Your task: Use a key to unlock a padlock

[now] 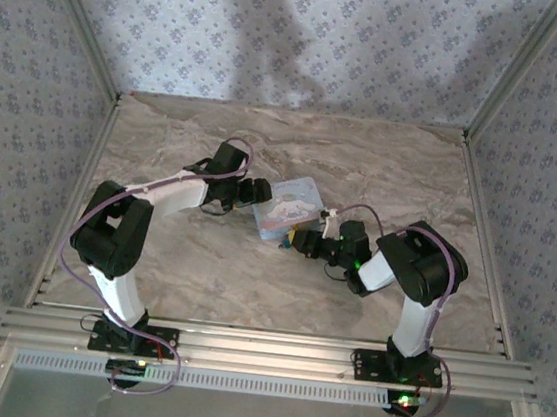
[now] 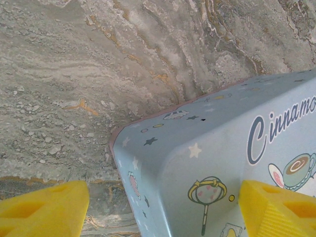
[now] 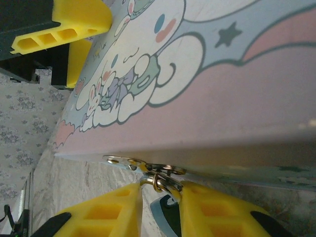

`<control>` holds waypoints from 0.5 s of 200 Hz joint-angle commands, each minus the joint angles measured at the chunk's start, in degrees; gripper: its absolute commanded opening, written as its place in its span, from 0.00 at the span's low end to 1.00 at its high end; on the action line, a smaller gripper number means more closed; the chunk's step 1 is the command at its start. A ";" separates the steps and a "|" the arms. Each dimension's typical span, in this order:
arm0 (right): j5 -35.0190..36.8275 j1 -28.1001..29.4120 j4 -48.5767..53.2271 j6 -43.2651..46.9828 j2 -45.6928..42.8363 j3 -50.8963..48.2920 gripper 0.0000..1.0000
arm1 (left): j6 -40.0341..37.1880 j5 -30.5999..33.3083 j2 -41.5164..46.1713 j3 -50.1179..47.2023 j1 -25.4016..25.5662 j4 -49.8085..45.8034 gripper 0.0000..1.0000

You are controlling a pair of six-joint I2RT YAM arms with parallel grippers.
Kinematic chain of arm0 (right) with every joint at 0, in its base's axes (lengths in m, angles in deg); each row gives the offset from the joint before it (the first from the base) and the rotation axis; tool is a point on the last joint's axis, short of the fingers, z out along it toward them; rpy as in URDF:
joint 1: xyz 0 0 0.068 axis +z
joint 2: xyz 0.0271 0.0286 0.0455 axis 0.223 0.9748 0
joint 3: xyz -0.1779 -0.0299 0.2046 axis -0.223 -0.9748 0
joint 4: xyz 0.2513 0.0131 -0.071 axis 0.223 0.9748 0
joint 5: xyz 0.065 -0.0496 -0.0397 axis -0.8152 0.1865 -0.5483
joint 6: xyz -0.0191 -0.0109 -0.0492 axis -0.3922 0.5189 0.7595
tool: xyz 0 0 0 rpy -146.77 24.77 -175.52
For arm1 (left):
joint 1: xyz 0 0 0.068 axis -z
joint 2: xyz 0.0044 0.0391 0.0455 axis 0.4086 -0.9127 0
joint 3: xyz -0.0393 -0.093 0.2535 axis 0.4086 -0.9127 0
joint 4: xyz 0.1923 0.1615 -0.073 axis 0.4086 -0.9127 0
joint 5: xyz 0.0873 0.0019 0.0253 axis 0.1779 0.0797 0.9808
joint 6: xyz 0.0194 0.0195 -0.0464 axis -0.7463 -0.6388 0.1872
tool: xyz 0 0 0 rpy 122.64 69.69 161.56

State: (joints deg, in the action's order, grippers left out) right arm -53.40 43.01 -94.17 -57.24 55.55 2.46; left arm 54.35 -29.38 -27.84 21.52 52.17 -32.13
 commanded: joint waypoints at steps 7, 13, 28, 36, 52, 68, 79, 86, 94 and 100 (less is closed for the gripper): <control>0.33 0.10 -1.24 -0.42 -1.74 -0.44 0.23 | -0.13 1.36 -0.97 -2.07 0.77 -5.66 0.79; 0.37 0.06 -1.14 -0.48 -1.78 -0.46 0.21 | -0.15 1.36 -0.97 -2.06 0.69 -5.66 0.79; 0.36 0.06 -0.93 -0.51 -1.78 -0.42 0.19 | -0.13 1.32 -0.97 -2.11 0.73 -5.66 0.79; 0.52 0.10 -0.79 -0.47 -1.79 -0.42 0.17 | -0.13 1.37 -0.97 -2.16 0.69 -5.59 0.79; 0.61 -0.04 -0.61 -0.64 -1.78 -0.50 0.15 | -0.13 1.41 -0.97 -2.17 0.70 -5.66 0.79; 0.81 -0.13 -0.47 -0.74 -1.78 -0.59 0.13 | -0.17 1.42 -0.89 -2.22 0.69 -5.68 0.79; 1.06 -0.12 -0.35 -0.87 -1.87 -0.63 0.12 | -0.21 1.50 -0.88 -2.26 0.75 -5.68 0.79; 1.29 -0.16 -0.24 -0.89 -1.95 -0.68 0.11 | -0.13 1.54 -0.88 -2.26 0.71 -5.69 0.79; 1.51 -0.20 -0.15 -0.91 -2.13 -0.76 0.10 | -0.13 1.52 -0.78 -2.35 0.70 -5.74 0.79; 1.60 -0.16 -0.08 -0.90 -2.13 -0.77 0.09 | -0.15 1.46 -0.80 -2.33 0.69 -5.74 0.79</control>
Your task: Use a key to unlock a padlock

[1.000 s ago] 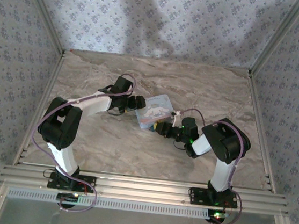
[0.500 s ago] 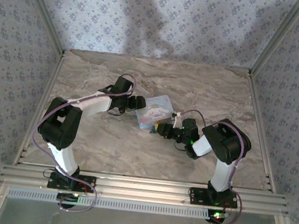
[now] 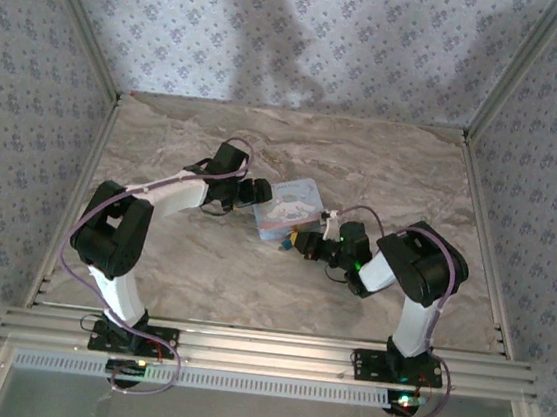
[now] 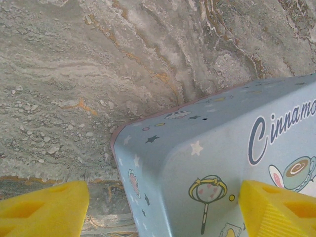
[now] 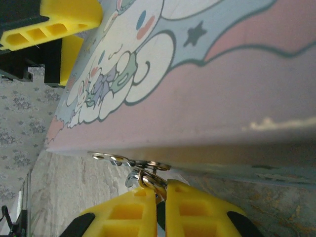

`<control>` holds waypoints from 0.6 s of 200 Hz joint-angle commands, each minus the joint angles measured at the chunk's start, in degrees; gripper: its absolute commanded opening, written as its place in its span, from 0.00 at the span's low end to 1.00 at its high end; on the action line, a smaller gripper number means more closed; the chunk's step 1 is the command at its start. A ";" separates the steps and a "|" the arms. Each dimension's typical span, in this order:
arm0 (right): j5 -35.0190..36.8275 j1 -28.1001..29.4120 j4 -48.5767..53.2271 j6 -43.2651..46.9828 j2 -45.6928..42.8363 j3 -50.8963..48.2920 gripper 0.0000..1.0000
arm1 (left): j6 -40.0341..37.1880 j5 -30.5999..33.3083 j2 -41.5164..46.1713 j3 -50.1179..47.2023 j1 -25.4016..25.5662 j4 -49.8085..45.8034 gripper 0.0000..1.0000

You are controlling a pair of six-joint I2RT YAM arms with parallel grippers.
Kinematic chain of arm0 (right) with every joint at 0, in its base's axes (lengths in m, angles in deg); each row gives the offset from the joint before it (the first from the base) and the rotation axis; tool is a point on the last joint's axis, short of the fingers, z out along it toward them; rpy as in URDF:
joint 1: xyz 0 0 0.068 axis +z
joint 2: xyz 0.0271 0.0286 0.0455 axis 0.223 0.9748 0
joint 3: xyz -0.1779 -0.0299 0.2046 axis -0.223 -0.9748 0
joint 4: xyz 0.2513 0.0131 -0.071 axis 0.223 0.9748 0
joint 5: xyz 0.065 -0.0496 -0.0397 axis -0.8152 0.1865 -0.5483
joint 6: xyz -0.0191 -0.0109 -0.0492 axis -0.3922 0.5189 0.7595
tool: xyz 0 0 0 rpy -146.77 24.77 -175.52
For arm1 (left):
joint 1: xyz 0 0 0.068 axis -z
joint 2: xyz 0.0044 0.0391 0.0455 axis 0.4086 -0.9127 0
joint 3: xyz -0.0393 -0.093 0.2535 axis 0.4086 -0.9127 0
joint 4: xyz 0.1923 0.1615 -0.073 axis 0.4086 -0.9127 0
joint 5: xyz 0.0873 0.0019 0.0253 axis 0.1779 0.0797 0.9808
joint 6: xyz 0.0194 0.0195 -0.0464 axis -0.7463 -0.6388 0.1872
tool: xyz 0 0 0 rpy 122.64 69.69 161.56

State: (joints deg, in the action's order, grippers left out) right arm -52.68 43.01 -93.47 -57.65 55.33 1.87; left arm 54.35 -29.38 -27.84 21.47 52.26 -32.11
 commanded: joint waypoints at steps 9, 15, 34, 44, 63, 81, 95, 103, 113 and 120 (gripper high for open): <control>1.01 -0.25 -0.59 -0.56 -2.07 -0.18 0.08 | -0.13 1.54 -0.71 -2.39 0.61 -5.77 0.79; 1.11 -0.30 -0.50 -0.58 -2.16 -0.17 0.07 | -0.21 1.54 -0.70 -2.38 0.61 -5.77 0.79; 1.41 -0.26 0.04 -0.57 -2.43 -0.18 0.06 | -0.23 1.54 -0.61 -2.39 0.58 -5.71 0.79; 1.69 -0.33 0.16 -0.68 -2.54 -0.25 0.05 | -0.22 1.63 -0.64 -2.40 0.66 -5.74 0.79; 2.19 -0.51 0.38 -0.81 -3.06 -0.41 0.05 | -0.28 1.62 -0.70 -2.42 0.61 -5.77 0.79; 2.49 -0.75 0.15 -1.36 -3.57 -0.48 0.04 | -0.29 1.61 -0.70 -2.52 0.65 -5.77 0.79; 2.80 -0.94 -0.23 -1.93 -3.91 -0.36 0.05 | -0.33 1.54 -0.68 -2.53 0.66 -5.73 0.79; 3.09 -1.04 -0.31 -2.23 -4.09 -0.23 0.05 | -0.35 1.47 -0.68 -2.62 0.67 -5.64 0.79; 3.20 -1.20 -0.15 -2.49 -4.44 -0.20 0.05 | -0.39 1.52 -0.71 -2.82 0.64 -5.60 0.79; 3.28 -1.36 0.07 -2.54 -4.61 -0.11 0.04 | -0.39 1.54 -0.72 -2.81 0.65 -5.59 0.79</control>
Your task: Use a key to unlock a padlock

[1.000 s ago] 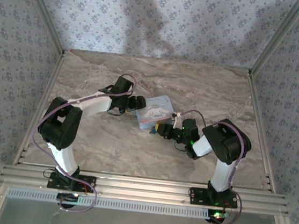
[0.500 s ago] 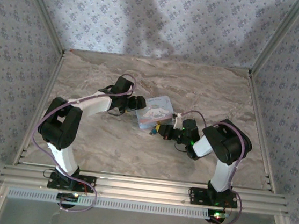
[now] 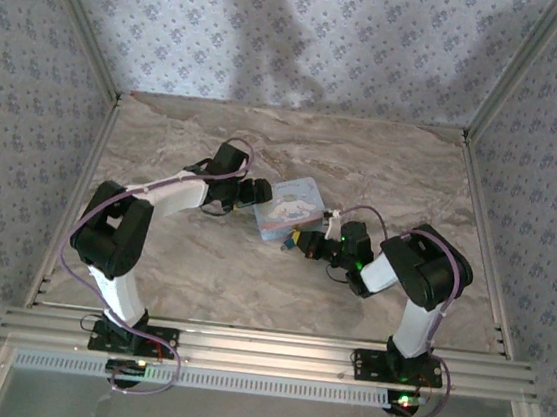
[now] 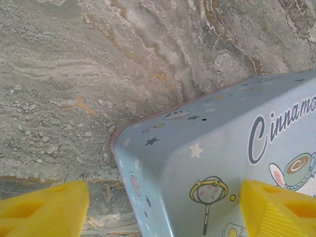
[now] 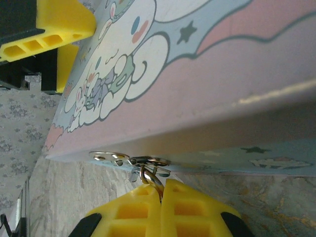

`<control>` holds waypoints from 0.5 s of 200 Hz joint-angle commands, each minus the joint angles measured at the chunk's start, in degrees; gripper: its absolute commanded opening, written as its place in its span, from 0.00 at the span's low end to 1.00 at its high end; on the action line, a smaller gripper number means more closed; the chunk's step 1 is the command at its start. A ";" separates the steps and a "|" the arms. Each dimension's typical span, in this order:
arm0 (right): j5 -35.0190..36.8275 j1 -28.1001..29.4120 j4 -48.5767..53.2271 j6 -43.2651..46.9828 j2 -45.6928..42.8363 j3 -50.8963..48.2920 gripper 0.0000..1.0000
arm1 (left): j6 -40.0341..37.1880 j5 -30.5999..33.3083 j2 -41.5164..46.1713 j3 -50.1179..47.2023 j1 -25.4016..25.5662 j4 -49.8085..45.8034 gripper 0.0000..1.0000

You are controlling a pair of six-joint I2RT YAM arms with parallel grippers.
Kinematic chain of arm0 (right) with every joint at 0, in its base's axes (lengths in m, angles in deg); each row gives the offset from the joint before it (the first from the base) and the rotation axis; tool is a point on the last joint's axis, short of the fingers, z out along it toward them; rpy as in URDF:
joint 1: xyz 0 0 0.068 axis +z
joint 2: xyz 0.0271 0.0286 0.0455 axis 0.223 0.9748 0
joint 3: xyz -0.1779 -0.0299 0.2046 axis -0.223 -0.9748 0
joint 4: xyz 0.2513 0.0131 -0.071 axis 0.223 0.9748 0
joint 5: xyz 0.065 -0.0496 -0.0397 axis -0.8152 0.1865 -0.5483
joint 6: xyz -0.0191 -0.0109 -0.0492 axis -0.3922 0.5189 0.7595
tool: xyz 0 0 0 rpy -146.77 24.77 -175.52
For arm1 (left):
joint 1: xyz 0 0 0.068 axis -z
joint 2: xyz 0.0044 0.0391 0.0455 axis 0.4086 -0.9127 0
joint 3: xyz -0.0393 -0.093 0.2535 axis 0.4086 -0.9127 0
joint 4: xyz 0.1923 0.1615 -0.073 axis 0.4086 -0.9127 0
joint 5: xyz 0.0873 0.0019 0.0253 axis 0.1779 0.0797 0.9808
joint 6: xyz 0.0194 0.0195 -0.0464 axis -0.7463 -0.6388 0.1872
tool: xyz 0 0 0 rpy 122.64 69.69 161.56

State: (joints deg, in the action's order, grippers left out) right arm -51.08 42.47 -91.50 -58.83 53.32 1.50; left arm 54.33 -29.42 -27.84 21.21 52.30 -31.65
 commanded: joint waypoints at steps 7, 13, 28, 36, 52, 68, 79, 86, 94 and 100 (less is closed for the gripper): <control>1.84 -1.01 -1.66 -1.34 -2.79 0.20 0.04 | -0.48 1.59 -0.73 -2.61 0.64 -6.07 0.79; 1.91 -1.28 -1.36 -1.41 -3.12 0.13 0.04 | -0.47 1.54 -0.70 -2.70 0.64 -6.01 0.79; 2.29 -1.76 -1.01 -1.43 -3.59 -0.19 0.04 | -0.56 1.61 -0.79 -2.91 0.58 -6.05 0.79; 2.27 -2.05 -0.89 -1.50 -3.80 -0.41 0.04 | -0.55 1.71 -0.79 -2.92 0.60 -6.04 0.80; 2.27 -2.73 -1.06 -1.87 -4.19 -0.76 0.04 | -0.58 1.76 -0.88 -2.98 0.56 -6.05 0.80; 2.21 -3.27 -1.01 -2.10 -4.57 -0.88 0.04 | -0.68 1.89 -0.90 -3.21 0.47 -6.03 0.79; 2.26 -3.43 -0.90 -2.26 -4.90 -0.93 0.04 | -0.69 1.92 -0.87 -3.23 0.49 -6.05 0.80; 2.27 -3.63 -0.96 -2.37 -5.02 -0.86 0.04 | -0.69 1.89 -0.80 -3.23 0.48 -6.05 0.79; 2.27 -3.66 -1.03 -2.45 -5.13 -0.85 0.04 | -0.70 1.90 -0.79 -3.34 0.54 -6.02 0.79; 2.31 -3.75 -1.06 -2.55 -5.22 -0.79 0.04 | -0.67 1.93 -0.79 -3.32 0.52 -6.10 0.79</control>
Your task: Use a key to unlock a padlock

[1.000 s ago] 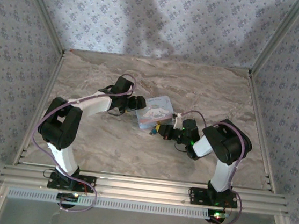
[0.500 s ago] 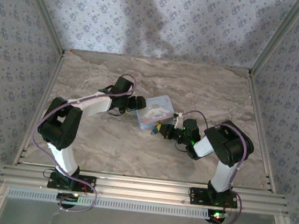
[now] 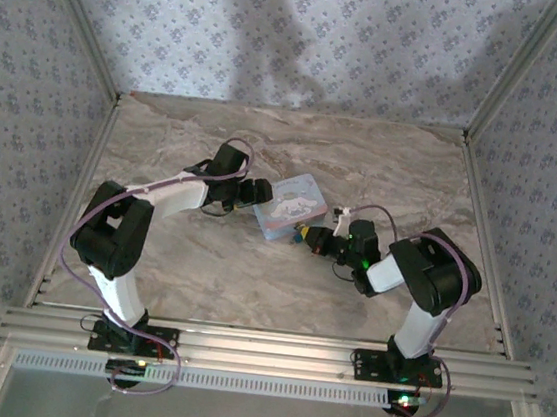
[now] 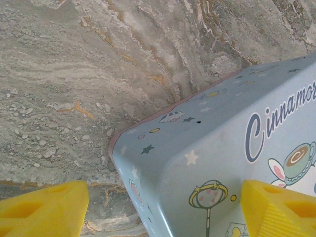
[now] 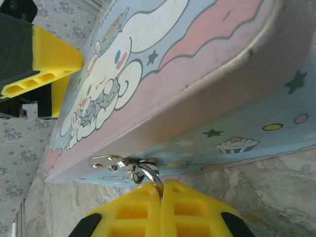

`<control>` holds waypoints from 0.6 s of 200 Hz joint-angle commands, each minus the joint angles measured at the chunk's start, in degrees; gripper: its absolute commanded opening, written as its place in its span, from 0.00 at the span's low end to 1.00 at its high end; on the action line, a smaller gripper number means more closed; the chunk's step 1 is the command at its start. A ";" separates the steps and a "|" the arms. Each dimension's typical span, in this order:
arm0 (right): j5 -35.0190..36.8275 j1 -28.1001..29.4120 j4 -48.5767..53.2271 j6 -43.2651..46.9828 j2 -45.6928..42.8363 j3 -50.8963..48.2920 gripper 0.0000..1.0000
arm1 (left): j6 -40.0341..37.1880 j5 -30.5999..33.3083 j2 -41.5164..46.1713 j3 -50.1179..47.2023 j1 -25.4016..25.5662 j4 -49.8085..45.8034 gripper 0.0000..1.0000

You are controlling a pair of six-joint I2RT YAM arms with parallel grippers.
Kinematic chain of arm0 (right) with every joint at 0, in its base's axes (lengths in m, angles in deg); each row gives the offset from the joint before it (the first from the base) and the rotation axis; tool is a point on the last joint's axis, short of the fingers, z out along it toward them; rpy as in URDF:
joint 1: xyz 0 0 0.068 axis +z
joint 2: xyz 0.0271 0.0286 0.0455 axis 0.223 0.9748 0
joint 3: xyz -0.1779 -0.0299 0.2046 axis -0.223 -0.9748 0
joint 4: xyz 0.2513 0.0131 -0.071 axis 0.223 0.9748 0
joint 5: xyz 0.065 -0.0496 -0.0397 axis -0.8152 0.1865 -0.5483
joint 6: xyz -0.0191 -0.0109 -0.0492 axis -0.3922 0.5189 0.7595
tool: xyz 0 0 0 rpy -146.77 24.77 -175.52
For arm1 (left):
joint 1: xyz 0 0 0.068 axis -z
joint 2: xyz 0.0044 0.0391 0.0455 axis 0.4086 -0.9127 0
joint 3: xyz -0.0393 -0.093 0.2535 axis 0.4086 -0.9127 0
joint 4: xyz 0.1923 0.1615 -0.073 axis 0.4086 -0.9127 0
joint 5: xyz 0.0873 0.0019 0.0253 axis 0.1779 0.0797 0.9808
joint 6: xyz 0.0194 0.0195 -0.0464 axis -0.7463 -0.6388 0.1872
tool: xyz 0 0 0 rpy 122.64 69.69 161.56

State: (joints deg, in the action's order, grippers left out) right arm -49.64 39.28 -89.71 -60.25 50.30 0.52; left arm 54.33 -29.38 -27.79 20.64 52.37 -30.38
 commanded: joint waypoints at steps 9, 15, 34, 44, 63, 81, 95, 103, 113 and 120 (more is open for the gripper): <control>0.89 -0.71 -2.69 -1.27 -2.45 0.21 0.04 | -0.72 1.87 -0.74 -2.80 0.48 -7.25 0.80; 1.04 -0.82 -2.60 -1.25 -2.57 0.14 0.04 | -0.77 1.89 -0.66 -2.84 0.43 -7.23 0.80; 1.31 -1.08 -2.47 -1.39 -3.02 -0.10 0.03 | -0.72 1.76 -0.40 -2.82 0.45 -7.13 0.80; 1.43 -1.29 -2.26 -1.27 -3.49 -0.27 0.04 | -0.72 1.64 -0.16 -2.84 0.42 -6.96 0.80; 1.76 -1.44 -0.81 -0.55 -4.79 -0.58 0.04 | -0.73 1.44 0.37 -2.77 0.42 -6.67 0.80; 2.11 -1.62 1.49 0.61 -6.56 -1.06 0.04 | -0.66 1.05 1.28 -2.52 0.32 -6.35 0.81; 2.39 -1.78 4.21 1.72 -8.80 -1.42 0.04 | -0.78 0.76 1.99 -2.04 0.21 -6.22 0.82; 2.61 -1.91 6.05 2.46 -10.36 -1.63 0.04 | -0.83 0.61 2.45 -1.58 0.02 -6.18 0.82; 2.92 -2.01 8.37 3.35 -12.52 -1.84 0.04 | -0.99 0.41 3.07 -1.06 -0.27 -6.04 0.83; 3.10 -2.05 10.38 4.06 -14.09 -1.95 0.04 | -1.07 0.33 3.60 -0.68 -0.44 -5.92 0.83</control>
State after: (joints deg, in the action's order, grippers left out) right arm -47.89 37.77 -84.58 -59.33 40.93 -0.73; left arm 54.29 -29.18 -26.57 19.96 52.30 -31.32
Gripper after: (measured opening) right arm 0.066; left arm 0.825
